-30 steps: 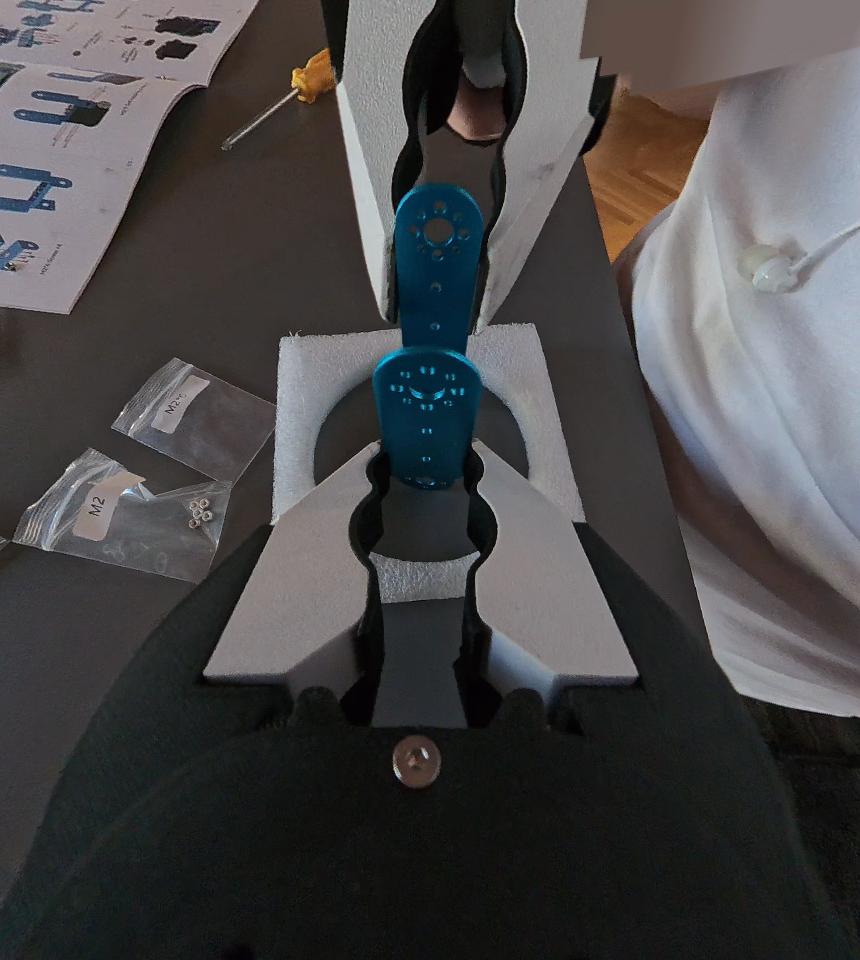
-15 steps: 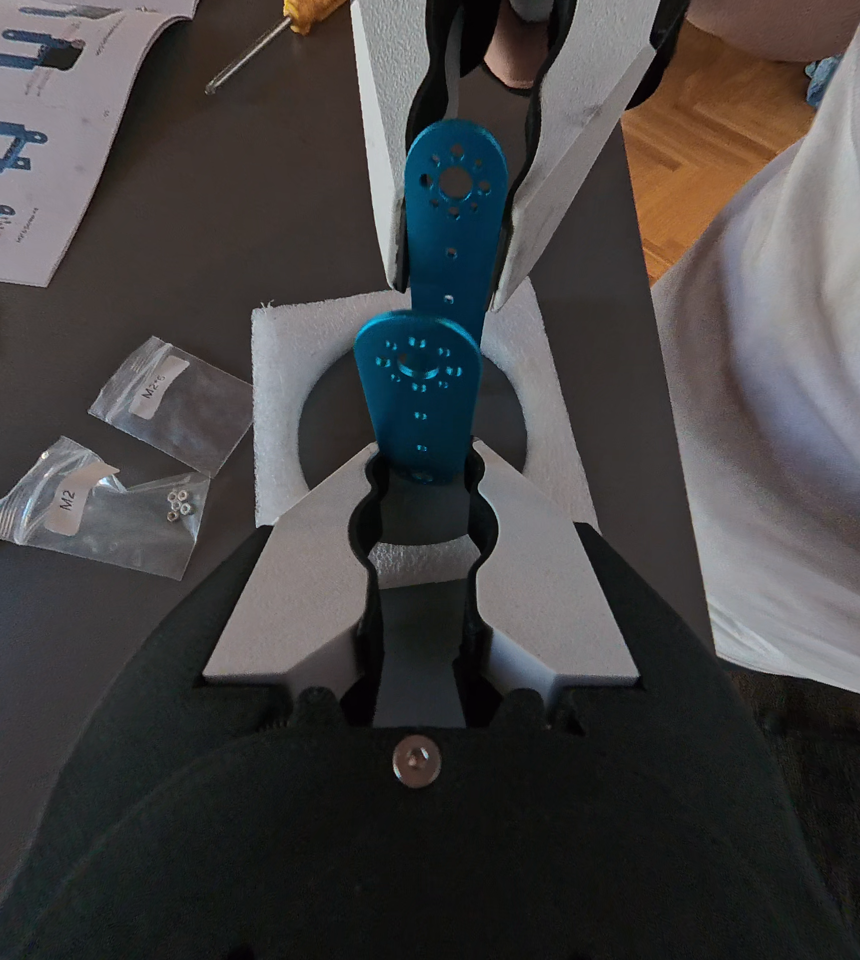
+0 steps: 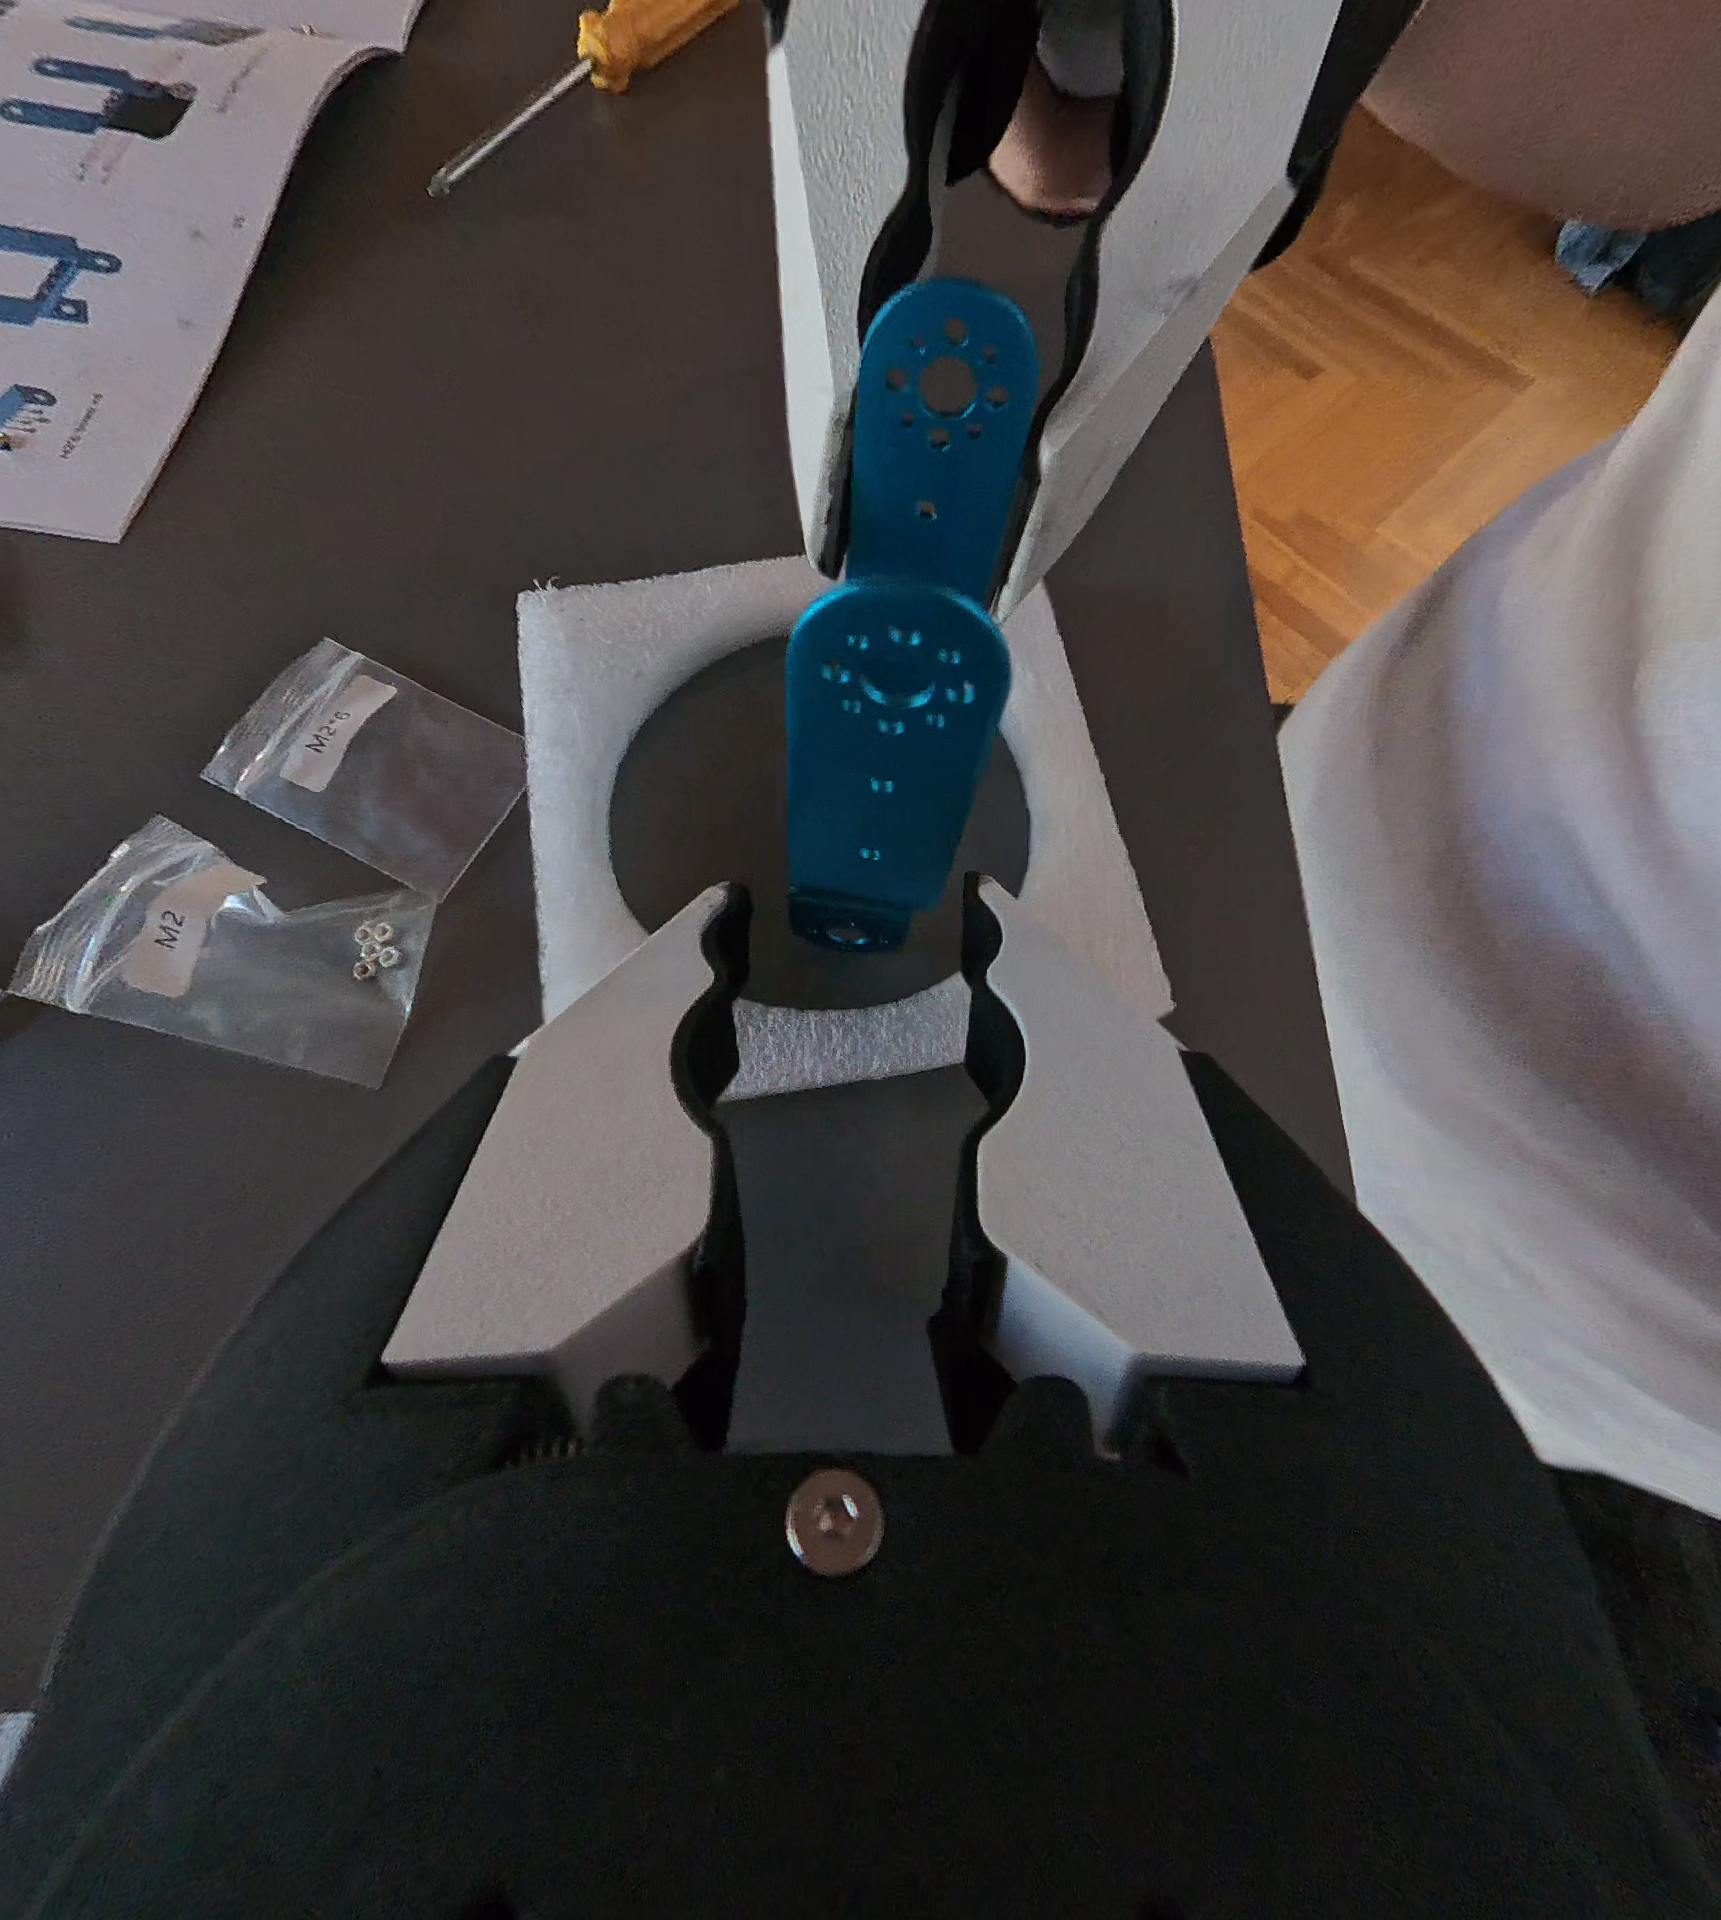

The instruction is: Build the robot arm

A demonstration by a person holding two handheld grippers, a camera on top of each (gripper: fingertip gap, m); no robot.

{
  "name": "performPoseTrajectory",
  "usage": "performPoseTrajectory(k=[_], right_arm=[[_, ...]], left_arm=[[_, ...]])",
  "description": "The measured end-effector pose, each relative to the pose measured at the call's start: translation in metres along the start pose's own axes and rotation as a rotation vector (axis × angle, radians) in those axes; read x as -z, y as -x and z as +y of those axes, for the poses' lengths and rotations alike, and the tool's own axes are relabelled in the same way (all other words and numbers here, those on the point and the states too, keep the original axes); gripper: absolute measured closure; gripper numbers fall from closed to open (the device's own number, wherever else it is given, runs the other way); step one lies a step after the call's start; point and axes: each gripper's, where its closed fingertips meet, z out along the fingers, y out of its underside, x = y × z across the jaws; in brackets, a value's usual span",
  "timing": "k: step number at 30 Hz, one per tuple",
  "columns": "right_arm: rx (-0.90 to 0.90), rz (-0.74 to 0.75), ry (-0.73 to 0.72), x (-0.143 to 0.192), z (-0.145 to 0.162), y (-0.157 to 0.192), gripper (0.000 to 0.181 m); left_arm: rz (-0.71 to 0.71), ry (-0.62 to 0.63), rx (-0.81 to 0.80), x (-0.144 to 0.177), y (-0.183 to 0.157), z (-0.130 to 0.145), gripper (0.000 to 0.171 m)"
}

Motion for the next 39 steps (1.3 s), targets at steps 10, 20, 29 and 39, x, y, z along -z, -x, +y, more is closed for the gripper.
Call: performPoseTrajectory(k=[10,20,29,39], right_arm=[[-0.050,0.063,-0.068,-0.004,-0.004,-0.003,0.156],[-0.178,0.068,-0.313,0.057,-0.020,-0.037,0.157],[-0.267,0.418,-0.427,0.201,0.020,-0.110,0.156],[-0.329,0.657,-0.373,0.277,0.092,-0.143,0.156]], left_arm=[[0.041,0.013,-0.051,-0.001,0.002,0.004,0.143],[0.007,-0.053,0.029,0.000,0.006,-0.006,0.149],[-0.091,-0.212,0.181,0.024,0.021,-0.031,0.148],[-0.188,-0.238,0.248,0.020,0.019,-0.035,0.149]])
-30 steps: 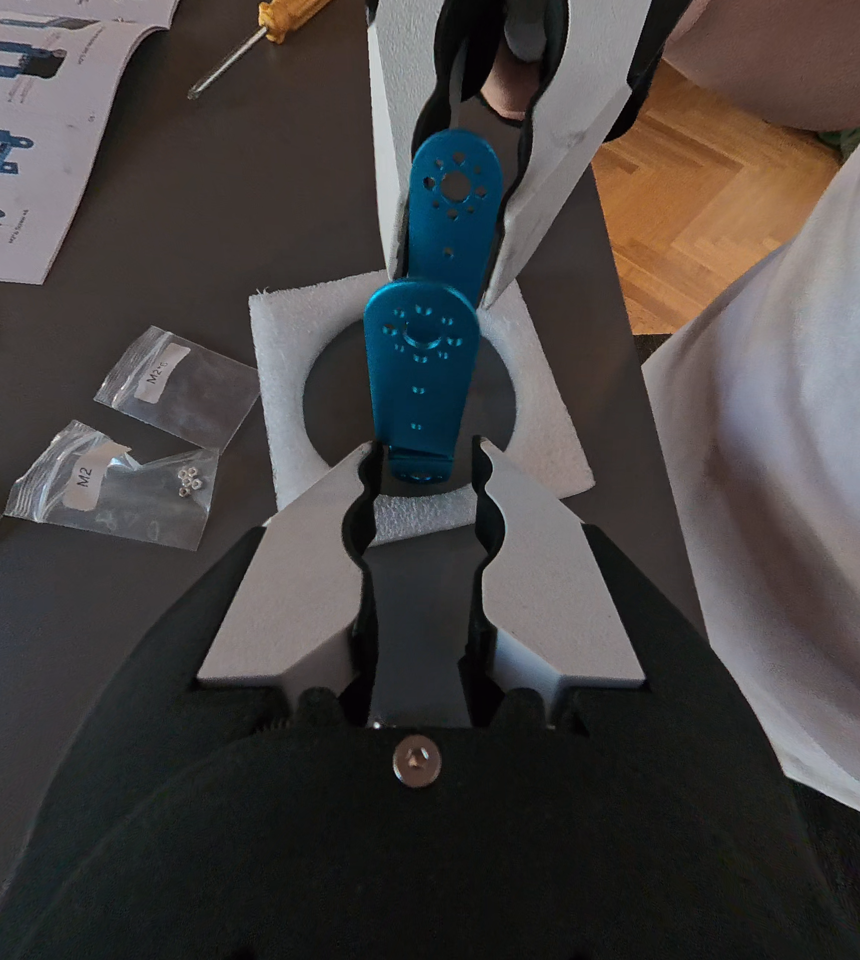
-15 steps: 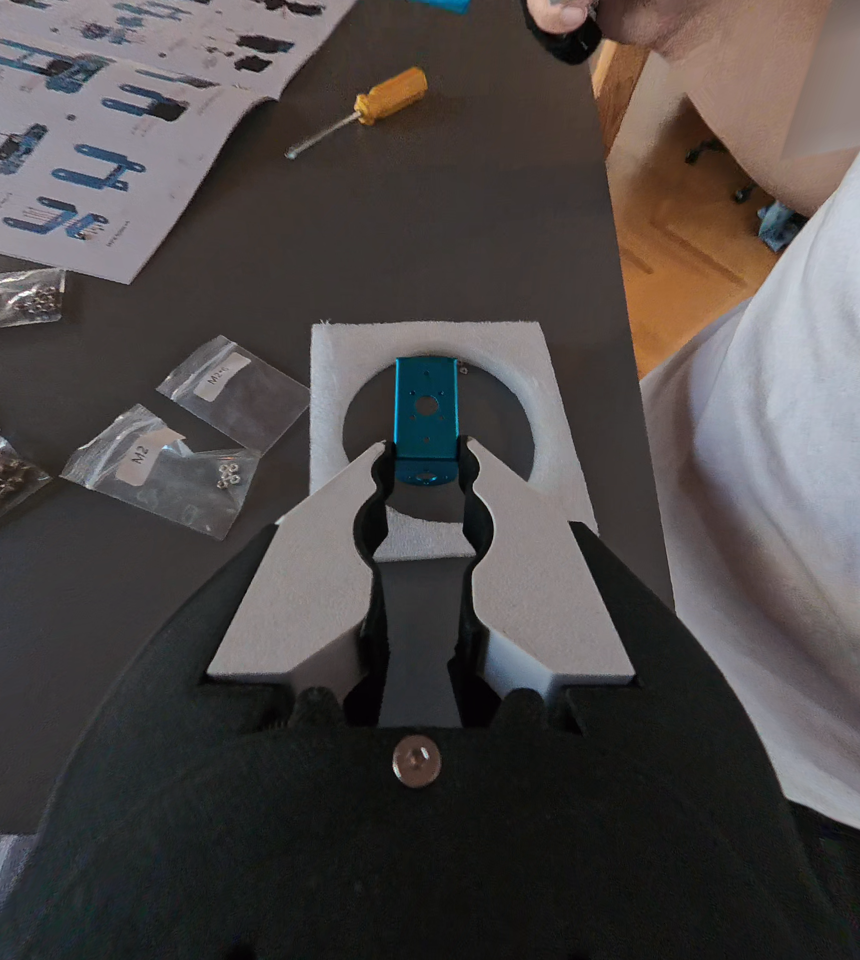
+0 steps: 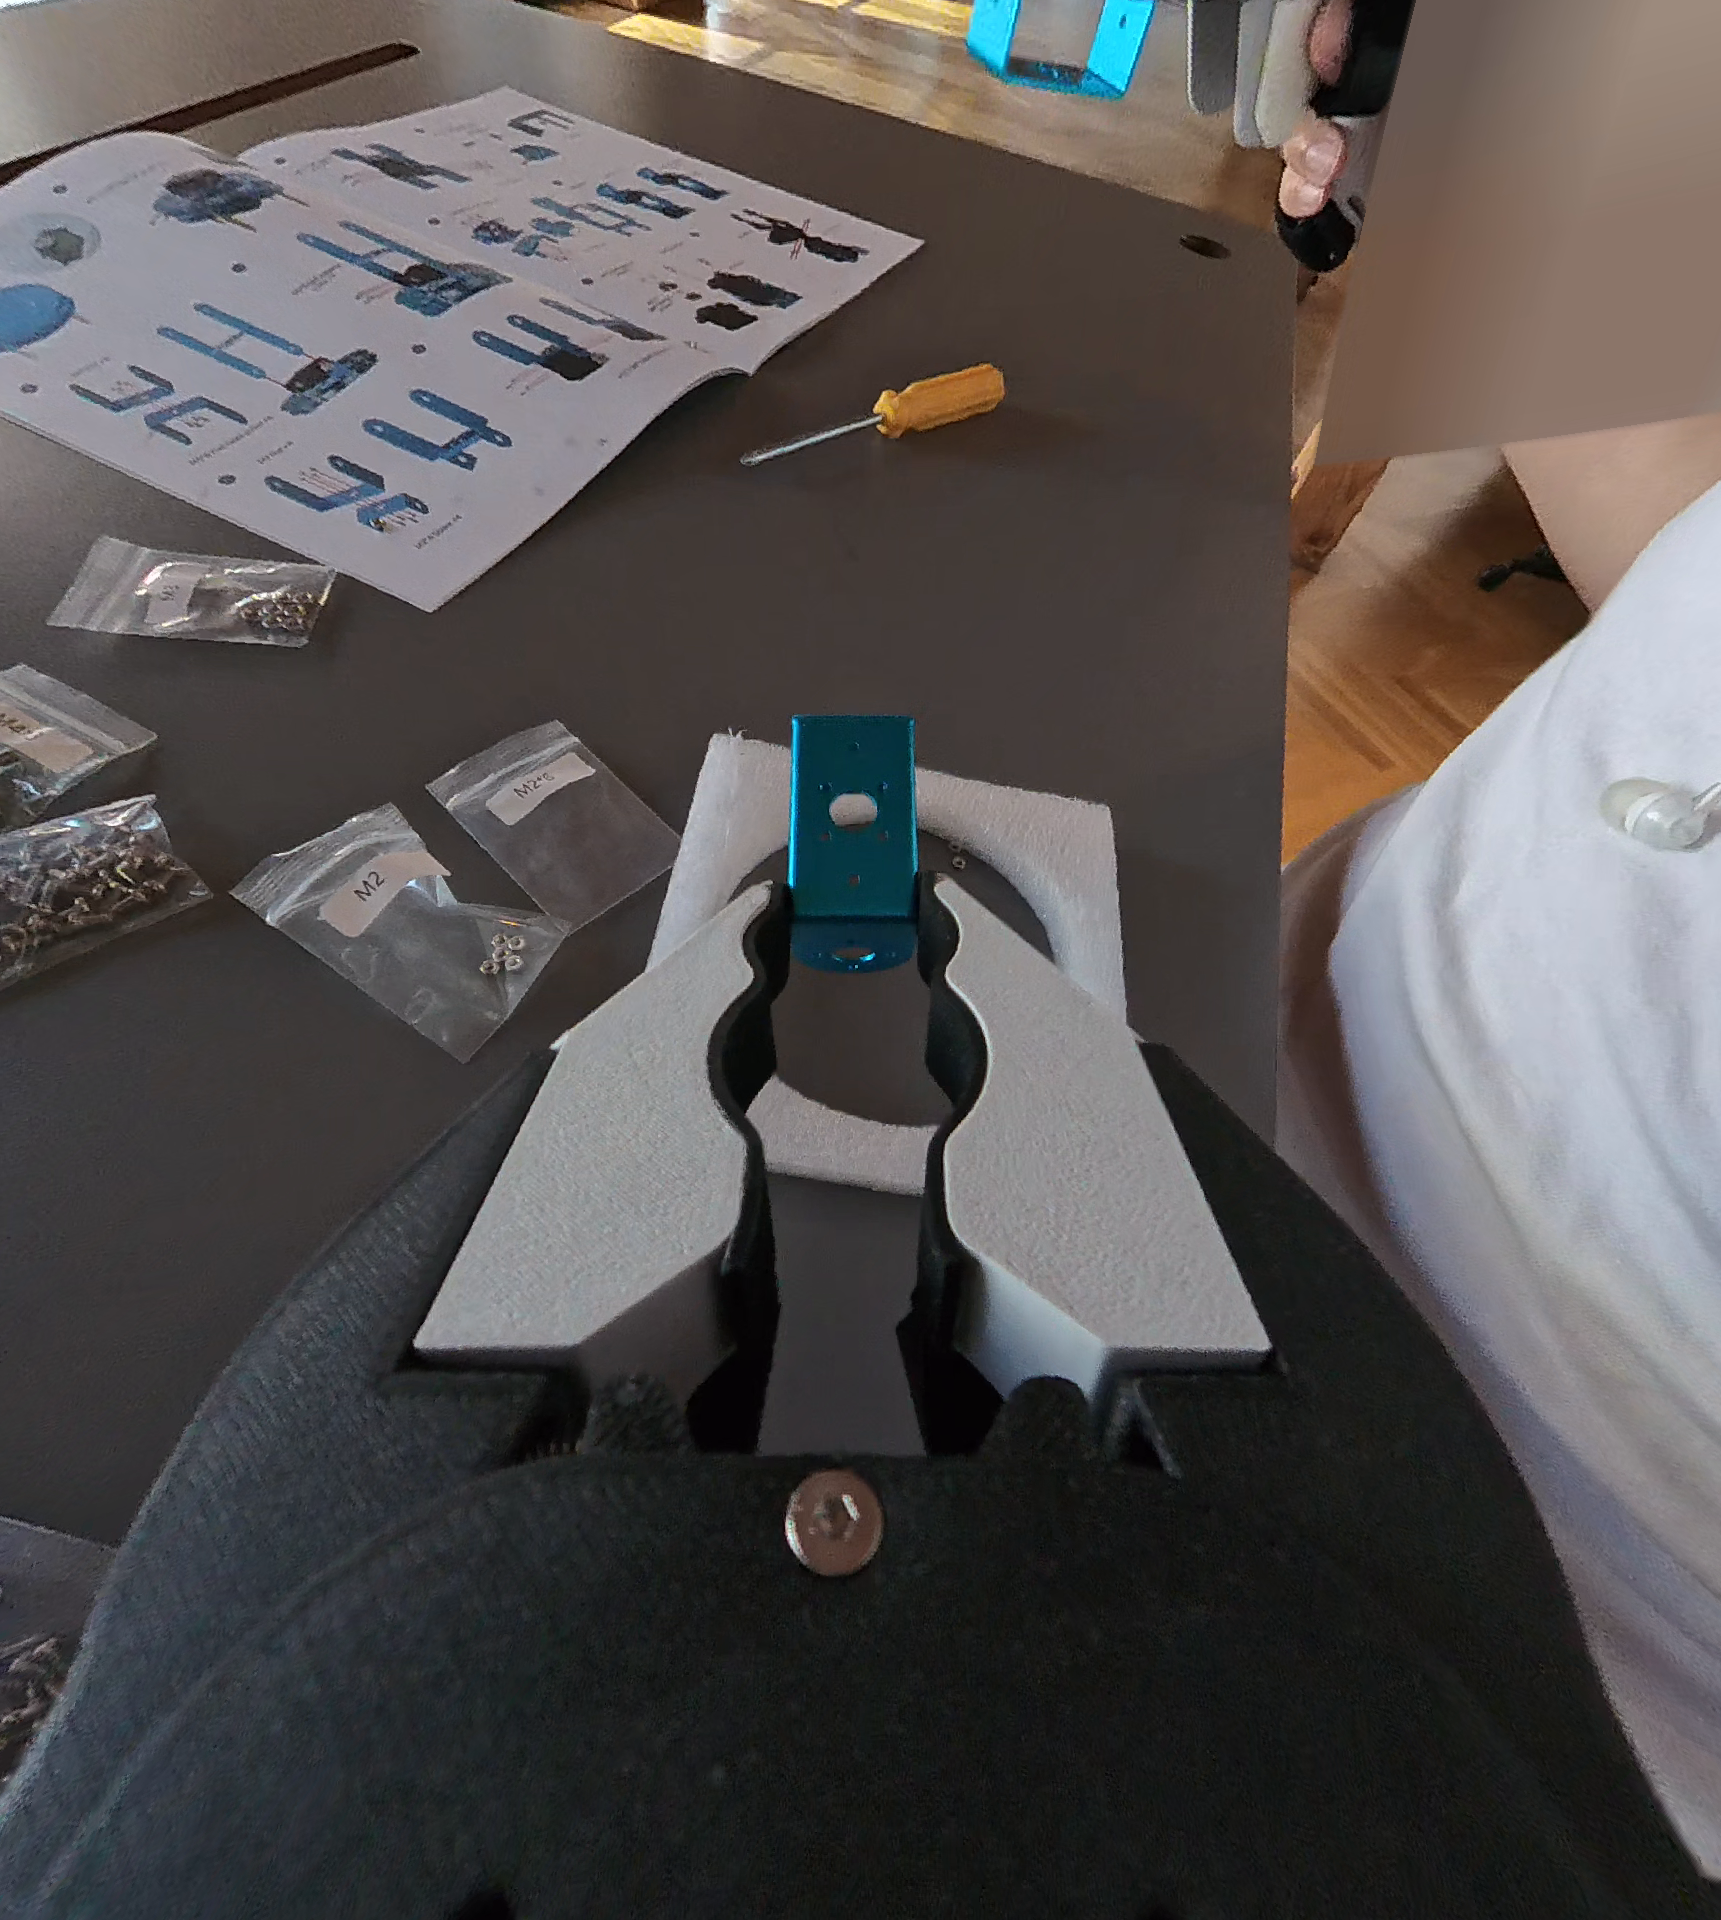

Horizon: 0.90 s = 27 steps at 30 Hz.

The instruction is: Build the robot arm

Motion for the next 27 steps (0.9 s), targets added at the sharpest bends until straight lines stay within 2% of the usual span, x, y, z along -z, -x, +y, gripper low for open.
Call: performPoseTrajectory(k=[6,10,14,18,23,27], right_arm=[[-0.089,0.004,-0.047,0.004,0.013,-0.031,0.157],[-0.109,-0.034,-0.034,-0.009,0.021,-0.029,0.157],[-0.086,-0.152,-0.014,-0.031,0.016,0.000,0.157],[-0.032,-0.309,0.014,-0.059,0.004,0.042,0.157],[0.049,-0.511,0.068,-0.096,0.000,0.100,0.157],[0.128,-0.591,0.155,-0.120,0.021,0.128,0.156]], left_arm=[[-0.031,-0.004,0.023,0.000,0.005,-0.006,0.149],[-0.037,0.036,0.009,-0.005,0.009,-0.003,0.149],[-0.054,0.100,-0.008,-0.010,0.014,0.008,0.149],[-0.075,0.108,-0.022,-0.001,0.016,0.011,0.149],[-0.109,0.058,-0.033,0.036,0.028,-0.016,0.149],[-0.164,0.048,-0.083,0.070,0.036,-0.053,0.149]])
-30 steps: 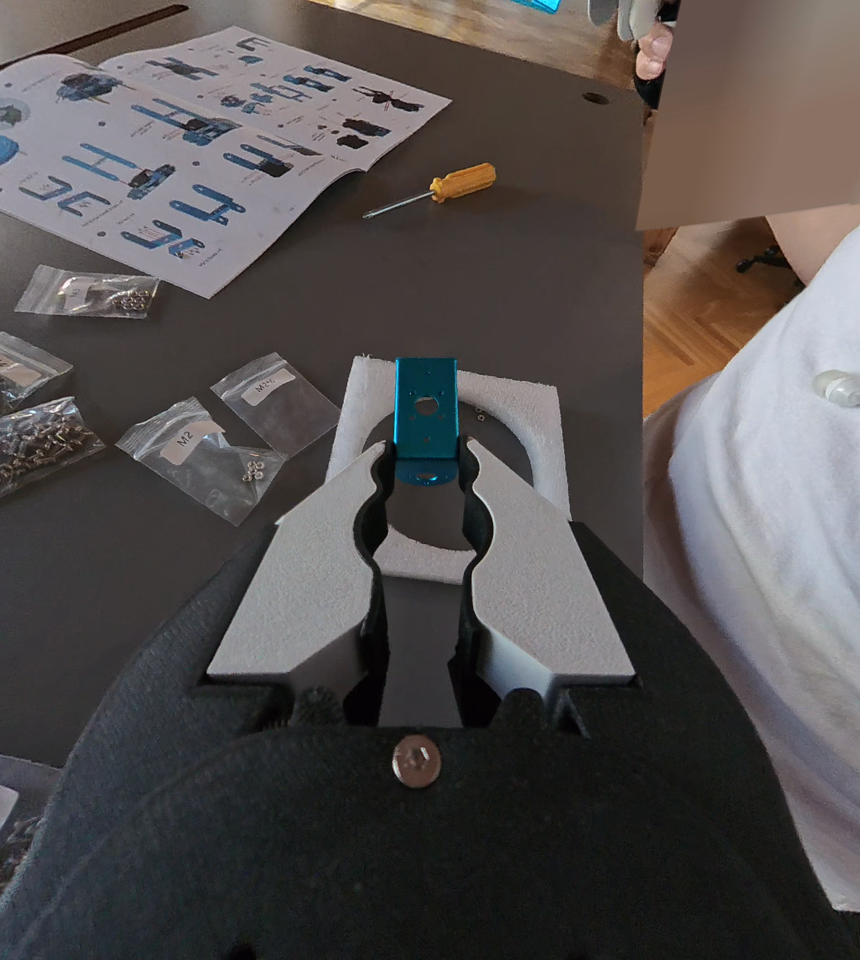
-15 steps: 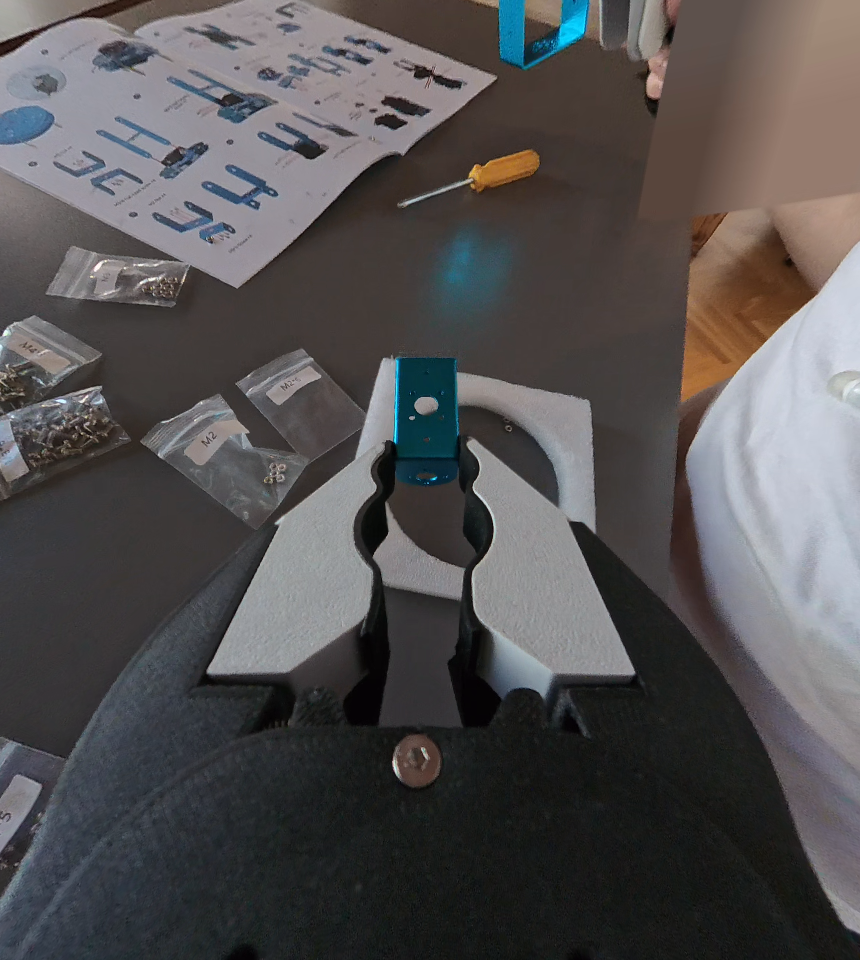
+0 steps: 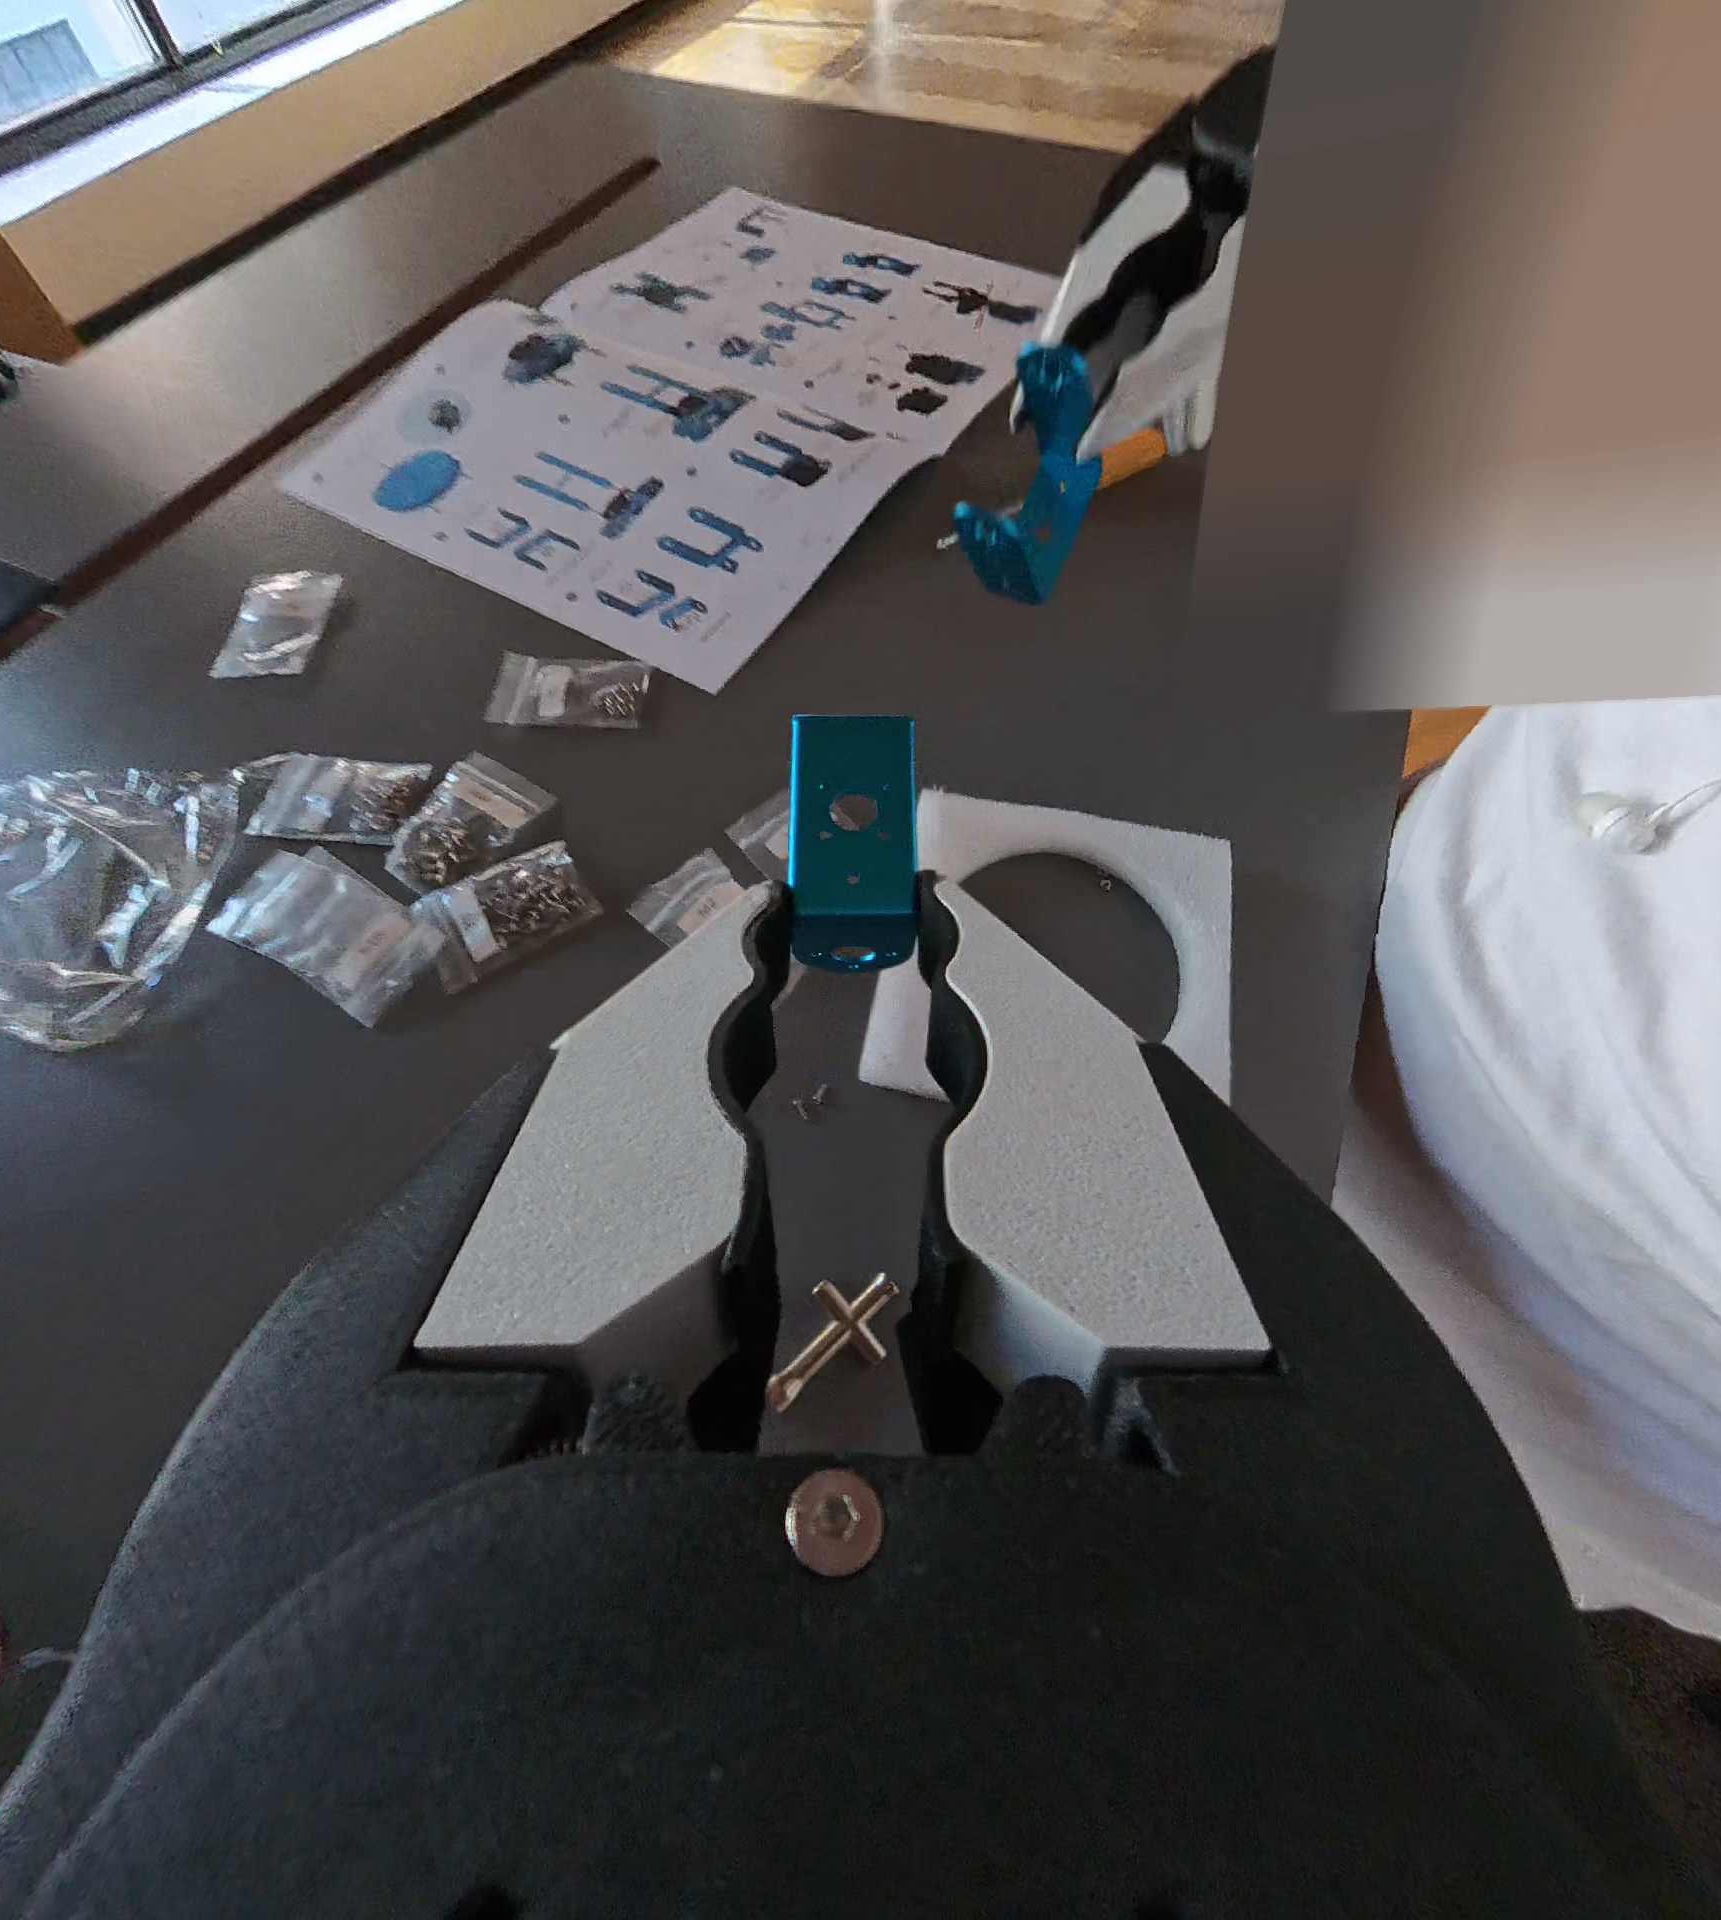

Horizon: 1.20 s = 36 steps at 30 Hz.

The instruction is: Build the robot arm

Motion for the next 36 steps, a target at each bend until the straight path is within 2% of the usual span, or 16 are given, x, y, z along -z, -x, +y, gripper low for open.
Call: performPoseTrajectory(k=[5,10,20,23,30,35,36], right_arm=[[0.009,-0.043,0.046,-0.017,0.015,0.005,0.157],[0.020,-0.034,0.104,-0.017,0.030,0.000,0.157],[0.024,-0.029,0.171,-0.011,0.047,0.003,0.156],[0.042,-0.026,0.217,-0.012,0.056,0.003,0.156],[0.069,-0.018,0.273,-0.016,0.066,0.005,0.156],[0.094,-0.001,0.274,-0.018,0.065,0.006,0.155],[0.095,-0.008,0.269,-0.018,0.064,0.009,0.148]], left_arm=[[-0.066,-0.029,-0.019,0.036,0.010,-0.034,0.149],[-0.112,-0.095,0.015,0.058,0.008,-0.044,0.149],[-0.210,-0.133,0.137,0.057,0.002,0.010,0.149],[-0.224,-0.110,0.136,0.051,-0.002,0.024,0.148],[-0.142,-0.155,0.152,0.028,-0.021,0.025,0.149],[-0.148,-0.180,0.179,0.032,-0.018,0.030,0.149],[-0.152,-0.186,0.183,0.034,-0.016,0.031,0.149]])
